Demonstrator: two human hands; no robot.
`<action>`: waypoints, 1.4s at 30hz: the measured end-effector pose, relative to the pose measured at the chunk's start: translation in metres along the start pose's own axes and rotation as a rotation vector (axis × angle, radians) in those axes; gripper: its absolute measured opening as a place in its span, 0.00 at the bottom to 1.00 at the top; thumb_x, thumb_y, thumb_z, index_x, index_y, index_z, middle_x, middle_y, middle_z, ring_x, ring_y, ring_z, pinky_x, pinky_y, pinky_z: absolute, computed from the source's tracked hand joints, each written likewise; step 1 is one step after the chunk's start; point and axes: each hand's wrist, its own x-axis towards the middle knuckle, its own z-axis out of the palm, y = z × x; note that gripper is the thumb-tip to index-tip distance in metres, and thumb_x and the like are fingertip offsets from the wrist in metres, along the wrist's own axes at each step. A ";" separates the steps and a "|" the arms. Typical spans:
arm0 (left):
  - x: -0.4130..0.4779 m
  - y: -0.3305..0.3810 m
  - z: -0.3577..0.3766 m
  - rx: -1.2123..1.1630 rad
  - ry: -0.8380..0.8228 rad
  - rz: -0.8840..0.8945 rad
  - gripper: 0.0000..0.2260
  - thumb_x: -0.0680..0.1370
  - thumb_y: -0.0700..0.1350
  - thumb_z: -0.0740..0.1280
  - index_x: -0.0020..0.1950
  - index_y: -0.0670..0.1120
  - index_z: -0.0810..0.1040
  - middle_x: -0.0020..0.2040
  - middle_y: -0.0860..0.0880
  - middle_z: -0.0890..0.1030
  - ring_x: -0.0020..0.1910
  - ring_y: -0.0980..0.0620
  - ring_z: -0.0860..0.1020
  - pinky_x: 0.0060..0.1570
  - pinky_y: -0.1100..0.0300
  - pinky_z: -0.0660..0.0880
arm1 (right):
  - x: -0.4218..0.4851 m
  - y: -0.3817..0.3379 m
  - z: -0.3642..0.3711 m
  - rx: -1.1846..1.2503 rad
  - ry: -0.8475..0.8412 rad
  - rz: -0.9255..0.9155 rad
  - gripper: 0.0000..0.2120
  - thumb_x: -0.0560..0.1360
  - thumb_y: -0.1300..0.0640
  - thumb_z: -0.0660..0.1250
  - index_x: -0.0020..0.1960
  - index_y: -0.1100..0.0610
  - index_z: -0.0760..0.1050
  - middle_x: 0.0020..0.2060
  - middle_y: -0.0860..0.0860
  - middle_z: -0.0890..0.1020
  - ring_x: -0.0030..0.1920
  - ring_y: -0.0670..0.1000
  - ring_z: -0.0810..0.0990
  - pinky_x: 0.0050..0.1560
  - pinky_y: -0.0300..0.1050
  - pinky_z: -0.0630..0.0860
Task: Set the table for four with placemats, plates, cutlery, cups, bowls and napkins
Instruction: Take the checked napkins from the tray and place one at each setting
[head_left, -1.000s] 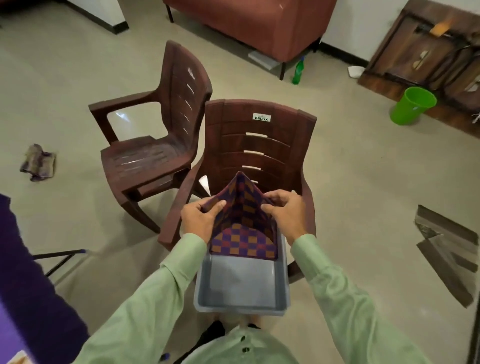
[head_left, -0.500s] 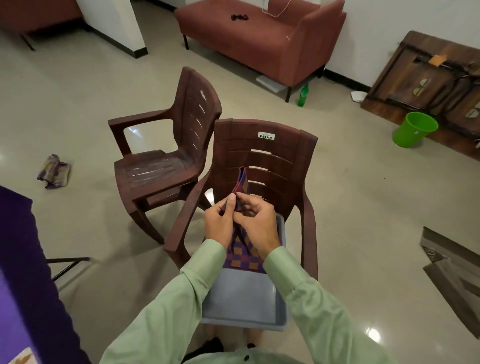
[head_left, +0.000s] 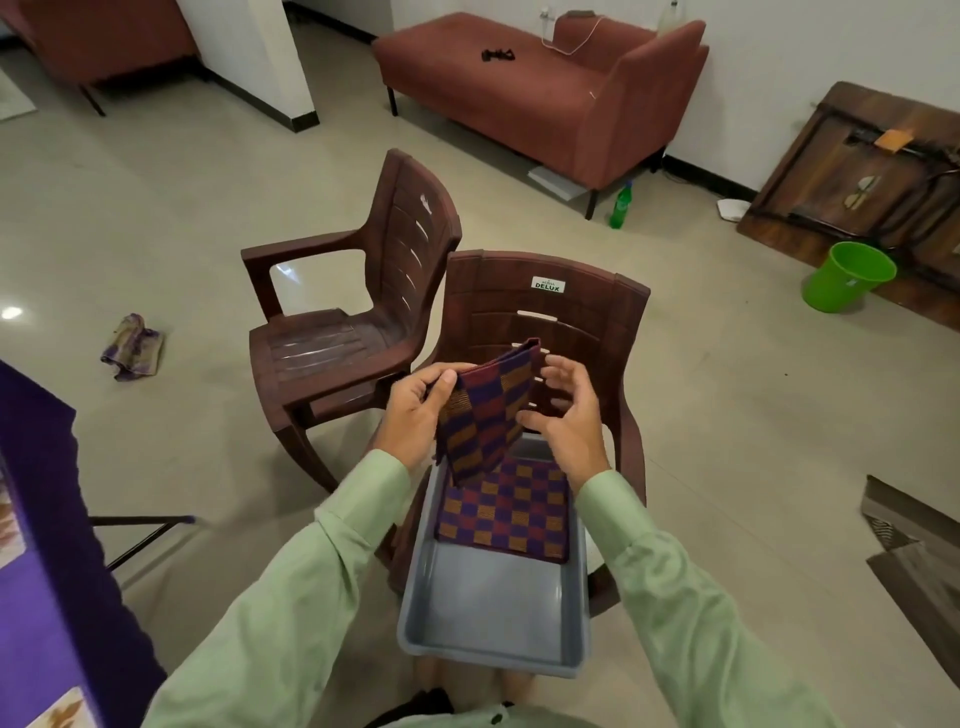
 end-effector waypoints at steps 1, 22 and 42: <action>0.002 0.007 -0.007 0.028 -0.040 0.028 0.12 0.84 0.39 0.58 0.56 0.43 0.82 0.49 0.46 0.85 0.49 0.51 0.83 0.47 0.61 0.78 | 0.006 -0.002 -0.003 0.004 -0.107 0.017 0.35 0.66 0.65 0.79 0.67 0.47 0.69 0.63 0.43 0.76 0.63 0.39 0.72 0.59 0.32 0.71; 0.012 0.004 -0.030 -0.148 -0.086 0.130 0.12 0.71 0.24 0.68 0.41 0.40 0.84 0.47 0.44 0.86 0.50 0.45 0.84 0.48 0.55 0.81 | 0.033 -0.028 -0.007 0.247 -0.359 -0.083 0.13 0.75 0.76 0.64 0.54 0.66 0.80 0.54 0.59 0.84 0.59 0.58 0.82 0.52 0.56 0.82; -0.012 -0.009 -0.067 -0.208 -0.167 -0.056 0.20 0.76 0.23 0.56 0.63 0.38 0.75 0.62 0.42 0.81 0.61 0.46 0.79 0.49 0.56 0.81 | 0.019 -0.019 0.005 0.232 -0.409 0.151 0.24 0.67 0.70 0.76 0.61 0.62 0.76 0.52 0.58 0.85 0.56 0.59 0.83 0.54 0.55 0.82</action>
